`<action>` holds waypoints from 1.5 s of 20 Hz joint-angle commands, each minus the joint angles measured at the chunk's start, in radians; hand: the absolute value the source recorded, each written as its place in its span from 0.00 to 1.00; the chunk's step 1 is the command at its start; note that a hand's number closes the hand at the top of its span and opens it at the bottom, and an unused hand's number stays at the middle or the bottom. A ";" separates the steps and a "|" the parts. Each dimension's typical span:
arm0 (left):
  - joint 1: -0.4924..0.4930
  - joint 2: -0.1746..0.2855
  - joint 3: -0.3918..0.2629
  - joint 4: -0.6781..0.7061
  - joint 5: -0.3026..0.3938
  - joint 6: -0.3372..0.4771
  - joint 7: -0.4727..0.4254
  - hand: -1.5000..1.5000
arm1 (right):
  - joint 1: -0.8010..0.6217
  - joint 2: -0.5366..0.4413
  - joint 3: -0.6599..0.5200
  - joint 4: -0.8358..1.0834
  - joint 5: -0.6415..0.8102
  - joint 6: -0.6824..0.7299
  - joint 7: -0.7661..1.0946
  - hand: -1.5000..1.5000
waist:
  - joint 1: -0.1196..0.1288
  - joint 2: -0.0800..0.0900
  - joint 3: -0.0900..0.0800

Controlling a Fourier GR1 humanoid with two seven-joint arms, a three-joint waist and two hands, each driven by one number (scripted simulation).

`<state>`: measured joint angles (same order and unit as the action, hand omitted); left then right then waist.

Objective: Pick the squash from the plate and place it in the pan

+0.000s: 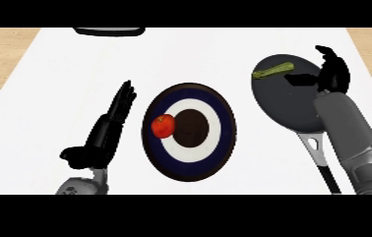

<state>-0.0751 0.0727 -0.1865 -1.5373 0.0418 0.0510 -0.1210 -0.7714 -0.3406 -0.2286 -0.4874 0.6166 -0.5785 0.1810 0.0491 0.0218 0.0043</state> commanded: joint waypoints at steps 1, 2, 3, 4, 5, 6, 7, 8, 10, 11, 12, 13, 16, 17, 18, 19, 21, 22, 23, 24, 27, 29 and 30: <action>0.000 -0.020 -0.021 0.000 -0.022 0.017 0.004 0.50 | 0.020 0.039 -0.081 0.027 -0.084 -0.107 -0.215 0.00 | -0.002 -0.001 0.001; -0.006 0.009 0.013 -0.020 0.006 -0.004 0.016 0.50 | 0.015 0.008 -0.127 -0.001 -0.135 -0.092 -0.256 0.00 | 0.000 0.001 0.002; 0.009 -0.003 -0.004 -0.026 -0.003 0.007 0.033 0.50 | 0.014 0.031 -0.141 -0.014 -0.154 -0.118 -0.297 0.00 | -0.004 -0.004 0.001; 0.019 0.007 0.000 -0.046 0.004 -0.004 0.022 0.50 | 0.007 0.012 -0.172 0.005 -0.175 -0.133 -0.324 0.00 | 0.008 0.001 0.002; 0.029 0.001 -0.011 -0.053 -0.017 0.016 0.032 0.50 | 0.006 0.031 -0.186 -0.010 -0.202 -0.128 -0.362 0.00 | -0.008 -0.007 0.000; 0.021 -0.004 0.008 0.006 -0.013 0.012 -0.018 0.50 | 0.000 0.050 -0.212 -0.013 -0.236 -0.134 -0.392 0.00 | -0.012 -0.005 0.000; -0.009 0.007 0.023 -0.034 0.003 0.014 0.066 0.50 | 0.033 0.028 -0.244 -0.031 -0.283 -0.084 -0.430 0.00 | -0.026 -0.011 -0.001; -0.006 0.027 0.036 -0.016 0.015 -0.016 0.036 0.50 | 0.039 -0.004 -0.268 -0.032 -0.313 -0.041 -0.458 0.00 | -0.030 -0.012 -0.001; 0.065 0.017 0.013 -0.059 0.004 -0.009 0.012 0.50 | 0.059 0.034 -0.284 -0.048 -0.356 -0.022 -0.488 0.00 | -0.035 -0.019 -0.003; 0.073 0.025 0.028 -0.038 0.000 -0.009 -0.008 0.50 | 0.084 0.042 -0.274 -0.094 -0.369 0.012 -0.487 0.00 | -0.045 -0.022 -0.004; 0.051 -0.005 0.011 -0.016 -0.012 0.008 -0.017 0.50 | 0.126 0.021 -0.313 -0.083 -0.419 0.076 -0.557 0.00 | -0.046 -0.019 -0.003; 0.127 0.013 0.017 -0.046 0.004 -0.009 -0.048 0.50 | 0.148 0.018 -0.318 -0.143 -0.447 0.128 -0.534 0.00 | -0.054 -0.026 -0.004; 0.075 -0.022 -0.002 -0.050 -0.032 0.044 0.022 0.50 | 0.222 0.050 -0.289 -0.262 -0.493 0.262 -0.518 0.00 | -0.073 -0.033 -0.005; 0.051 0.030 0.064 -0.012 0.007 -0.005 -0.015 0.50 | 0.265 0.046 -0.316 -0.217 -0.530 0.316 -0.601 0.00 | -0.061 -0.025 -0.004; 0.098 0.019 0.029 -0.039 -0.010 0.001 -0.013 0.50 | 0.318 0.076 -0.286 -0.303 -0.531 0.343 -0.568 0.00 | -0.071 -0.032 -0.005; 0.040 0.021 0.065 -0.038 0.028 -0.016 0.006 0.50 | 0.307 0.068 -0.286 -0.295 -0.548 0.369 -0.585 0.00 | -0.060 -0.026 -0.005; 0.050 0.019 0.039 -0.097 -0.001 0.005 0.071 0.50 | 0.404 0.097 -0.241 -0.425 -0.545 0.390 -0.554 0.00 | -0.062 -0.028 -0.005; 0.081 0.022 0.061 0.014 0.006 -0.023 -0.045 0.50 | 0.441 0.097 -0.216 -0.489 -0.543 0.414 -0.518 0.00 | -0.064 -0.027 -0.006; 0.077 0.027 0.056 -0.048 0.002 -0.019 -0.009 0.50 | 0.494 0.116 -0.201 -0.592 -0.551 0.406 -0.498 0.00 | -0.064 -0.028 -0.005; 0.054 0.001 0.040 -0.074 -0.004 0.007 0.034 0.50 | 0.547 0.121 -0.202 -0.643 -0.568 0.432 -0.499 0.00 | -0.066 -0.028 -0.005; 0.061 -0.032 0.003 -0.024 -0.049 0.019 0.005 0.50 | 0.638 0.158 -0.156 -0.750 -0.553 0.412 -0.506 0.00 | -0.058 -0.025 -0.005; 0.061 -0.009 0.029 -0.048 -0.033 0.001 0.020 0.50 | 0.725 0.158 -0.146 -0.831 -0.556 0.434 -0.517 0.00 | -0.057 -0.024 -0.005; 0.021 0.008 0.070 -0.033 -0.001 -0.022 0.045 0.50 | 0.740 0.117 -0.176 -0.797 -0.590 0.490 -0.536 0.00 | -0.056 -0.023 -0.005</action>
<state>-0.0098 0.0733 -0.1502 -1.5900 0.0277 0.0440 -0.0968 -0.1471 -0.2115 -0.4103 -1.1888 0.0569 -0.1510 -0.3404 -0.0090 -0.0033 -0.0006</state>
